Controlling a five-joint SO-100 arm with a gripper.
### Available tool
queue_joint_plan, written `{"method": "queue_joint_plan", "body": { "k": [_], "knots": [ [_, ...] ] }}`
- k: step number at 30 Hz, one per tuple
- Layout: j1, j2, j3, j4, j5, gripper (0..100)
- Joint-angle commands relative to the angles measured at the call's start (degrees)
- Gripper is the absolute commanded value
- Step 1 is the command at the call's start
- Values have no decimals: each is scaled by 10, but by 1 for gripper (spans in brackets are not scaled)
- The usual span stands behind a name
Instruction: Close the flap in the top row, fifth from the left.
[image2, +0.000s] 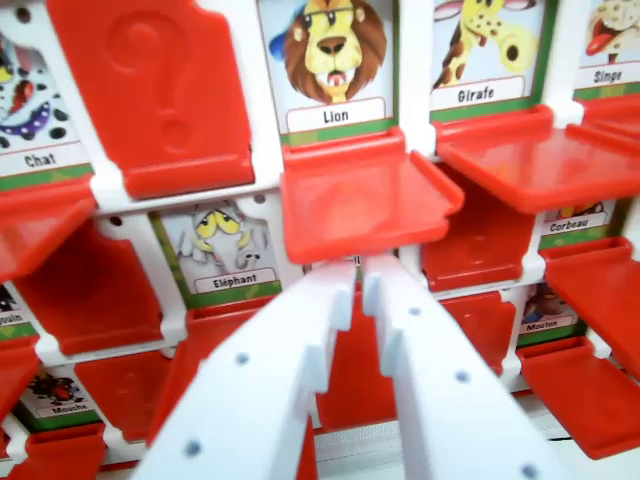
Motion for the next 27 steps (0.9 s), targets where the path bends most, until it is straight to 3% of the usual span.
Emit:
{"method": "queue_joint_plan", "body": {
  "k": [1,27],
  "knots": [
    [0,4,-79,-17,3,0],
    [3,-59,-178,-7,-2,0]
  ]
}}
